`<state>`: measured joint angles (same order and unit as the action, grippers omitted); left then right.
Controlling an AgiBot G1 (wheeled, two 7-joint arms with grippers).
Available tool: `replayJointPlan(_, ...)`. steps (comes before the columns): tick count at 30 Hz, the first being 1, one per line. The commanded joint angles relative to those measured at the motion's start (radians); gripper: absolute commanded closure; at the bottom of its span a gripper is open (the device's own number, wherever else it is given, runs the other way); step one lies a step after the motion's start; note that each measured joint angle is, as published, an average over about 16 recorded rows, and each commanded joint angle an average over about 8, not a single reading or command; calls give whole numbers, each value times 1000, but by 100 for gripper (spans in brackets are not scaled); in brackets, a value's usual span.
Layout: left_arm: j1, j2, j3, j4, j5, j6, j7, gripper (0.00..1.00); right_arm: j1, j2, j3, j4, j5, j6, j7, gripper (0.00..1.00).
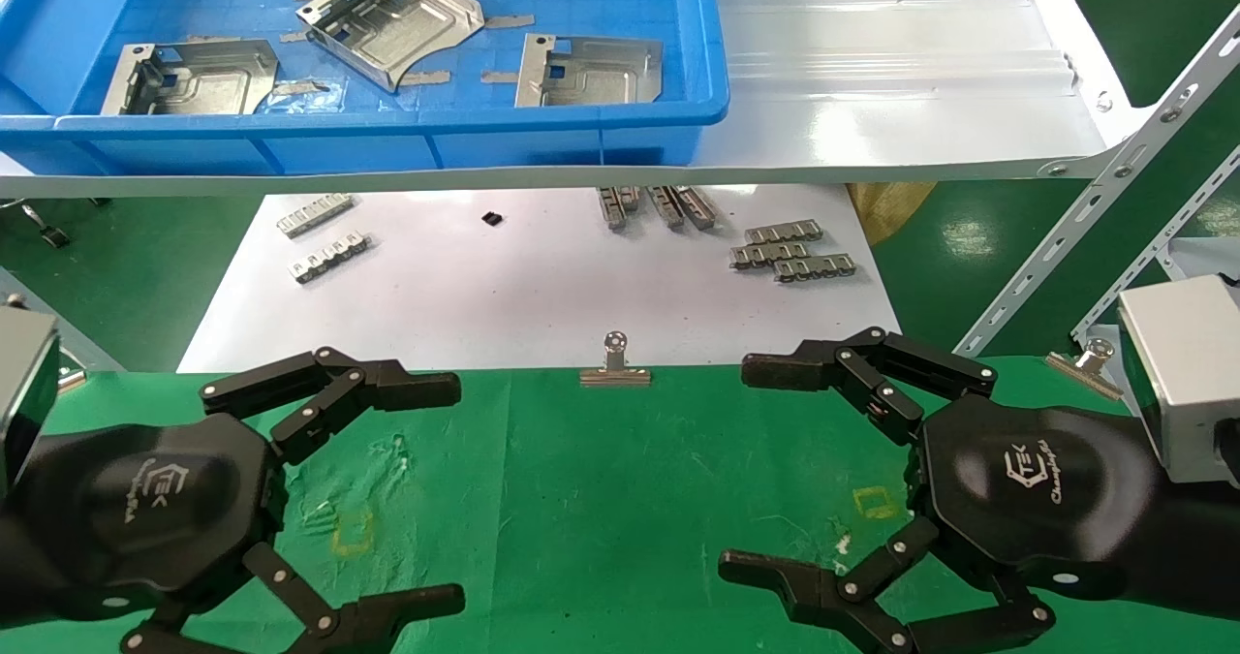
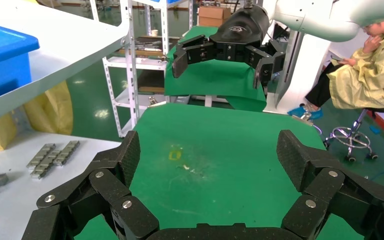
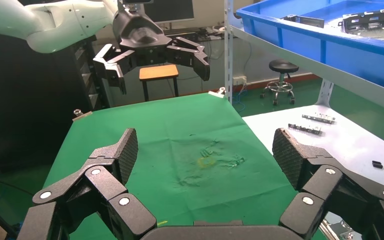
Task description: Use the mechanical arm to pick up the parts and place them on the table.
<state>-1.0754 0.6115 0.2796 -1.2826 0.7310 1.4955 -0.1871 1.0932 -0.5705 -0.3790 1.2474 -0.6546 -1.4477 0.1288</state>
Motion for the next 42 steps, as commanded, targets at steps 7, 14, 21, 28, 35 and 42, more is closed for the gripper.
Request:
replayJointPlan(7, 0, 0, 0, 0, 0, 0, 0, 0, 0, 0, 0, 0, 0, 0, 0, 0)
replayJointPlan(14, 0, 0, 0, 0, 0, 0, 0, 0, 0, 0, 0, 0, 0, 0, 0, 0)
replayJointPlan(21, 0, 0, 0, 0, 0, 0, 0, 0, 0, 0, 0, 0, 0, 0, 0, 0)
replayJointPlan(28, 0, 0, 0, 0, 0, 0, 0, 0, 0, 0, 0, 0, 0, 0, 0, 0)
replayJointPlan(35, 0, 0, 0, 0, 0, 0, 0, 0, 0, 0, 0, 0, 0, 0, 0, 0)
replayJointPlan(42, 0, 0, 0, 0, 0, 0, 0, 0, 0, 0, 0, 0, 0, 0, 0, 19)
